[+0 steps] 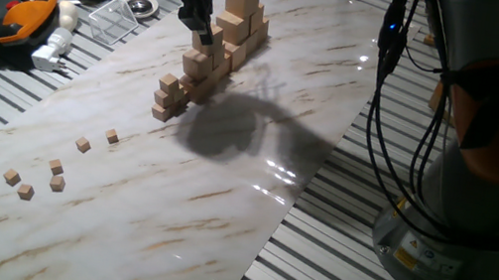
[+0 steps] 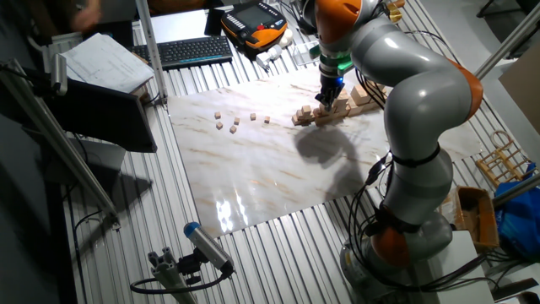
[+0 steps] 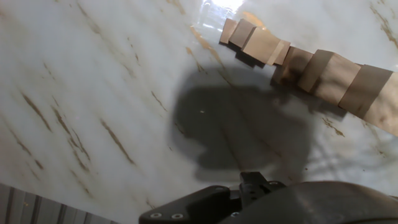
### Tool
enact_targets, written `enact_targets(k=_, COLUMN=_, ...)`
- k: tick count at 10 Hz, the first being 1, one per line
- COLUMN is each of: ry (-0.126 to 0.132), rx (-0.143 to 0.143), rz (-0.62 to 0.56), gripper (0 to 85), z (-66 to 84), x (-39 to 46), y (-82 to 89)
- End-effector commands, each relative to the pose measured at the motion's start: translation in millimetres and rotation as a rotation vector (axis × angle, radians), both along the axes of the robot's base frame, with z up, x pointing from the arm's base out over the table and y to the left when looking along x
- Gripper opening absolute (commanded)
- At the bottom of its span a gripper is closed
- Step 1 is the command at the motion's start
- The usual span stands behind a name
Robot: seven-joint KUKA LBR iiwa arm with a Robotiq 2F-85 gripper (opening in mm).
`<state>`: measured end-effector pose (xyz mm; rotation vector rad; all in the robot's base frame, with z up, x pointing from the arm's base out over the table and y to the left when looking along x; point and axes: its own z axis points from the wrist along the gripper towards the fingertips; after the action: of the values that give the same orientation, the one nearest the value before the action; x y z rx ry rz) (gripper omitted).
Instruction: Stack the blocks into a pyramid shape
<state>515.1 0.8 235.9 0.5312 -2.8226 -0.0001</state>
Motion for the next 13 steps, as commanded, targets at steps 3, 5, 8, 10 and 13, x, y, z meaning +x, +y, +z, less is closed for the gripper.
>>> enact_targets(k=3, ry=-0.002, rx=-0.001, rz=-0.01, gripper=0.0, z=0.0, x=0.0, y=-0.1)
enact_targets(k=5, ry=0.002, rx=-0.001, rz=-0.002, gripper=0.0, z=0.0, x=0.0, y=-0.1)
enact_targets(k=8, ry=-0.001, rx=-0.01, rz=-0.023, gripper=0.0, z=0.0, x=0.1, y=0.0)
enact_targets(k=10, ry=0.0, rx=-0.009, rz=-0.028, gripper=0.0, z=0.0, x=0.1, y=0.0)
enact_targets(k=13, ry=-0.129, rx=-0.003, rz=-0.136, gripper=0.0, z=0.0, x=0.1, y=0.0)
